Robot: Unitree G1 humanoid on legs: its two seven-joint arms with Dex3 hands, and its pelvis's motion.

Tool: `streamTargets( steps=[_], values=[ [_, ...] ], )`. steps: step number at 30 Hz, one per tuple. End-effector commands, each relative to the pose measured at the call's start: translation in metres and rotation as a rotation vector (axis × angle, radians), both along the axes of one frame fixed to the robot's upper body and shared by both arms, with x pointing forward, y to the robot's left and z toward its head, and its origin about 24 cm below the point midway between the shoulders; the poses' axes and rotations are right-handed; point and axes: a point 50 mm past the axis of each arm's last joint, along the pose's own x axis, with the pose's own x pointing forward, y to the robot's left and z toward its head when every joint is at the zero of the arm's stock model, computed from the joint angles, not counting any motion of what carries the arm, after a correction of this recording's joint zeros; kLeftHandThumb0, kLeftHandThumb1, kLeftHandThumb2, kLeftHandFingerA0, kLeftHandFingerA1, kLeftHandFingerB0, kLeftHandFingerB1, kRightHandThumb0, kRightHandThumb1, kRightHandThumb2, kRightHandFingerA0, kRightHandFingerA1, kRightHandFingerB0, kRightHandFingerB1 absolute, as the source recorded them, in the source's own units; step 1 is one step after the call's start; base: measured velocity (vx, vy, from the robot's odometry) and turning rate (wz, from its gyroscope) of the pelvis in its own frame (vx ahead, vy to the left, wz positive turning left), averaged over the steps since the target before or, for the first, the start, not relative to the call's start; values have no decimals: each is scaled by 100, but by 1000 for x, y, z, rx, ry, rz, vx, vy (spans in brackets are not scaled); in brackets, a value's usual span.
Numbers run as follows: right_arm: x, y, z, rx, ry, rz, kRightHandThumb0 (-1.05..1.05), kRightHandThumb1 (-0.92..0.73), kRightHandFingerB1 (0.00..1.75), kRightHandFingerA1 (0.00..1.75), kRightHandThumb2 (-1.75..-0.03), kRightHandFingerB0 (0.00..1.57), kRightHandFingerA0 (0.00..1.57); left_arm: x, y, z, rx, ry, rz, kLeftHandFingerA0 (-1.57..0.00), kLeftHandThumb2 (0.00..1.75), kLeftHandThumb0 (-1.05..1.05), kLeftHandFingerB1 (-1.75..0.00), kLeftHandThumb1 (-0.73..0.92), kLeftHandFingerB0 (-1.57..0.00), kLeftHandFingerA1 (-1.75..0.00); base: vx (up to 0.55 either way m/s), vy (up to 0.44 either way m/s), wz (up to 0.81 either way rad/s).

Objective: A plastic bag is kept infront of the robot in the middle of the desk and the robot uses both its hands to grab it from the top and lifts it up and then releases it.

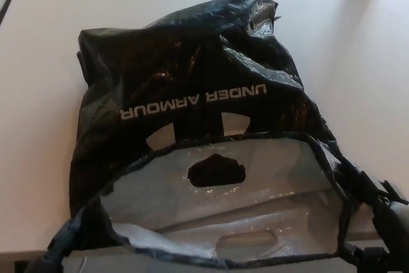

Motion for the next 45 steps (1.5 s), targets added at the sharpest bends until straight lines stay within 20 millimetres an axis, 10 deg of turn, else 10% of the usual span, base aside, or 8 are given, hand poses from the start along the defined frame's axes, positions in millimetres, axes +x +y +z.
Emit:
streamTargets(
  steps=[1, 9, 12, 13, 16, 24, 25, 45],
  values=[
    [-17, 6, -21, -31, 106, 44, -70, -45, 14, 46, -80, 0, 19, 24, 14, 2, 72, -52, 78, -46, 52, -33, 0, 51, 0, -175, 0, 0, 0],
    [-23, 8, -29, 14, 137, 29, -66, -57, 22, 34, -57, 0, 27, 55, 20, 12, 105, -121, 133, -48, 53, -31, 0, 53, 0, -175, 0, 0, 1],
    [-24, 8, -30, 88, 119, -18, -56, -47, 46, 52, -78, 34, 53, 72, 20, 15, 68, -129, 192, -56, 56, -29, -27, 60, -11, -175, -41, -15, 9],
    [-24, 9, -31, 124, 112, -41, -39, -68, 103, 159, -59, 54, 54, 77, 20, 14, 64, -118, 206, -79, 59, -29, -48, 66, -27, -175, -55, -22, 17],
    [-30, 14, -33, 222, 58, -103, -22, -79, 175, 175, -53, 36, 56, 80, 19, 5, 59, -55, 219, -70, 59, -32, -74, 66, -15, -175, -62, -19, 18],
    [-30, 20, -30, 415, -1, -189, -28, -82, 171, 175, -51, 31, 45, 66, -2, -21, 34, 132, 104, -91, 84, -54, -113, 57, -54, -136, -16, -8, 12],
    [-28, 21, -33, 458, 14, -254, -32, -81, 164, 175, -55, 31, 48, 55, -14, -25, 31, 151, -4, -94, 64, -33, -175, 75, -68, -175, 0, 0, 0],
    [-14, 66, -12, 642, -30, -194, -40, -80, 163, 175, -56, 35, 50, -54, -129, 45, -335, -118, -451, -89, 63, -35, -175, 78, -68, -175, 10, 6, -1]
  ],
)
